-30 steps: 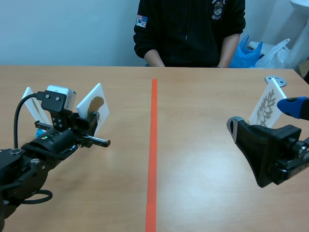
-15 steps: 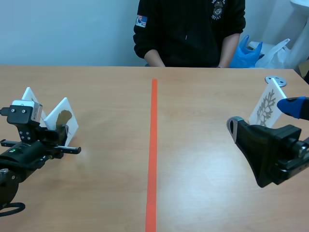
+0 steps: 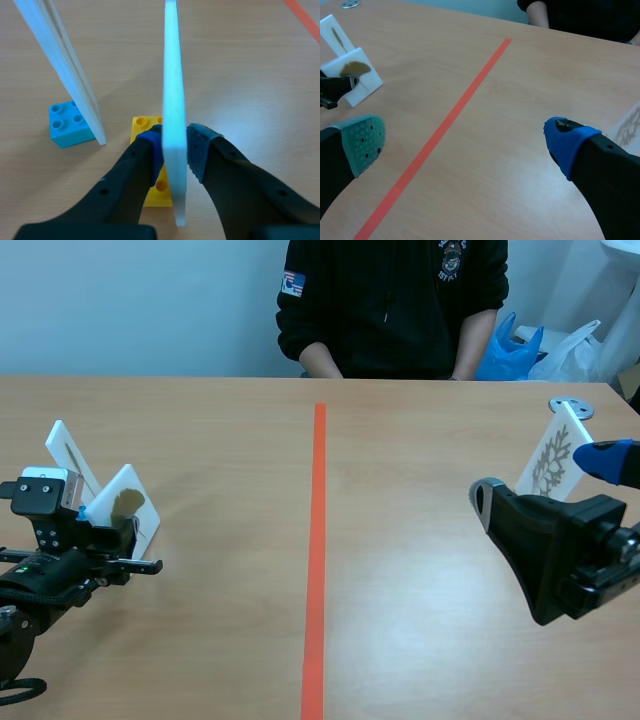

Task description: Sort the leaf by its shape. The table is split by an orange tape line. A compound leaf with several leaflets goes to the left side, a simple leaf with one blade goes to the right side. Return to the home posture when a red brick is placed on the table.

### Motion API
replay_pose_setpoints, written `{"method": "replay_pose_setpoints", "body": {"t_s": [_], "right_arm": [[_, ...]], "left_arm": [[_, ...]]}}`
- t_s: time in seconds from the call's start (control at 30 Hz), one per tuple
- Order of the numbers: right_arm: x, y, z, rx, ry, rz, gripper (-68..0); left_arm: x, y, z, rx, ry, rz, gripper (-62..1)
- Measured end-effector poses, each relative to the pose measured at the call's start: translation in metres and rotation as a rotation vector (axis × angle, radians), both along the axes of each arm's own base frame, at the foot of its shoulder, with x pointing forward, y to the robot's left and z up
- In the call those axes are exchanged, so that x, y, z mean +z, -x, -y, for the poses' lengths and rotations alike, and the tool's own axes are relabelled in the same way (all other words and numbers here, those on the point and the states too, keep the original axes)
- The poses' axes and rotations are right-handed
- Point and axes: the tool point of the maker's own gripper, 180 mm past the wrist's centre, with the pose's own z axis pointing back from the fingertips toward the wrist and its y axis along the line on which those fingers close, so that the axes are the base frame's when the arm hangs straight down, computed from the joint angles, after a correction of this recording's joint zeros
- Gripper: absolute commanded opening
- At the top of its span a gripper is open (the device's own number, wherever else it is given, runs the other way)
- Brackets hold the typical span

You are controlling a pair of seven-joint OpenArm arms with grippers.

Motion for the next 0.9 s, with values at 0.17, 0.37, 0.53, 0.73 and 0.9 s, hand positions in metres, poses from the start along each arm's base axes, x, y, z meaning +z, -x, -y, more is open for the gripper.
{"method": "replay_pose_setpoints", "body": {"t_s": [0.17, 0.37, 0.53, 0.73, 0.9], "right_arm": [[0.000, 0.000, 0.000, 0.000, 0.000, 0.000, 0.4], [0.000, 0.000, 0.000, 0.000, 0.000, 0.000, 0.4], [0.000, 0.000, 0.000, 0.000, 0.000, 0.000, 0.4], [0.000, 0.000, 0.000, 0.000, 0.000, 0.000, 0.4], [0.000, 0.000, 0.000, 0.000, 0.000, 0.000, 0.4]], "left_arm": [[0.000, 0.000, -0.003, 0.014, -0.009, 0.001, -33.3], [0.006, -0.002, -0.004, 0.020, -0.011, 0.033, -20.0], [0.005, 0.000, 0.000, 0.000, 0.004, 0.031, -20.0], [0.018, 0.007, 0.018, -0.042, 0.045, 0.052, -20.5], [0.055, 0.009, 0.042, -0.098, 0.075, 0.144, -20.7]]}}
